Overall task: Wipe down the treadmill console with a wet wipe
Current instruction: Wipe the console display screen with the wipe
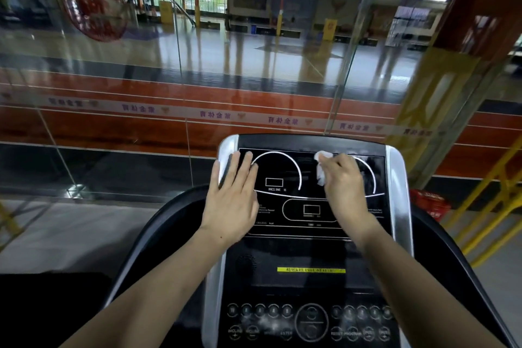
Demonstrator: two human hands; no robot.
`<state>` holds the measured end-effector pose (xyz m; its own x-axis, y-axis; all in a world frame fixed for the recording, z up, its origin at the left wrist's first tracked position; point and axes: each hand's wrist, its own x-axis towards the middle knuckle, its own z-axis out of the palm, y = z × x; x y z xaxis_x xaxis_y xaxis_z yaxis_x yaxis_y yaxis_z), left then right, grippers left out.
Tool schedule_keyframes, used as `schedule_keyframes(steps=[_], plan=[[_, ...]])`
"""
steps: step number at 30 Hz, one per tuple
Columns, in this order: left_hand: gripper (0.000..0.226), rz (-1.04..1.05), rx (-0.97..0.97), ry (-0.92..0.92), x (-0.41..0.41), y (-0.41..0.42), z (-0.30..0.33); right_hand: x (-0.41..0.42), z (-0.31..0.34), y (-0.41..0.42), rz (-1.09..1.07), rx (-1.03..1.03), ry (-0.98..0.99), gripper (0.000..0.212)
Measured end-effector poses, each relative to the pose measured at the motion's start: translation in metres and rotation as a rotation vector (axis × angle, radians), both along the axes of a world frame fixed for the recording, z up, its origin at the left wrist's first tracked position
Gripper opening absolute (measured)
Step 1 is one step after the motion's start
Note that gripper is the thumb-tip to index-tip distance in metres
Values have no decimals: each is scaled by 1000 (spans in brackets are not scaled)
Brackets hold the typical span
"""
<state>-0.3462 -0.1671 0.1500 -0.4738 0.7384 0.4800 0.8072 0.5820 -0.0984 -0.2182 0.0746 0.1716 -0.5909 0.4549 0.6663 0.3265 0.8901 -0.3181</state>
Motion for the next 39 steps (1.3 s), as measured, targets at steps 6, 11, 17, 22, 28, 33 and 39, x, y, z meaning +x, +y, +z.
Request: schedule_keyframes(steps=[6, 11, 17, 22, 28, 33, 39], plan=[[68, -70, -30, 34, 27, 50, 6, 46, -4, 57, -77, 157, 86, 44], [68, -115, -50, 60, 49, 85, 7, 72, 1, 86, -134, 211, 91, 41], [67, -128, -52, 64, 66, 102, 7, 72, -11, 79, -138, 159, 180, 32], [68, -105, -34, 60, 63, 92, 0, 78, -26, 69, -138, 106, 180, 37], [70, -53, -22, 48, 48, 60, -6, 39, -27, 27, -61, 98, 188, 39], [69, 30, -16, 44, 29, 15, -15, 3, -26, -15, 14, 89, 194, 43], [69, 110, 21, 24, 2, -41, -22, -49, -26, -64, 131, 101, 129, 45]])
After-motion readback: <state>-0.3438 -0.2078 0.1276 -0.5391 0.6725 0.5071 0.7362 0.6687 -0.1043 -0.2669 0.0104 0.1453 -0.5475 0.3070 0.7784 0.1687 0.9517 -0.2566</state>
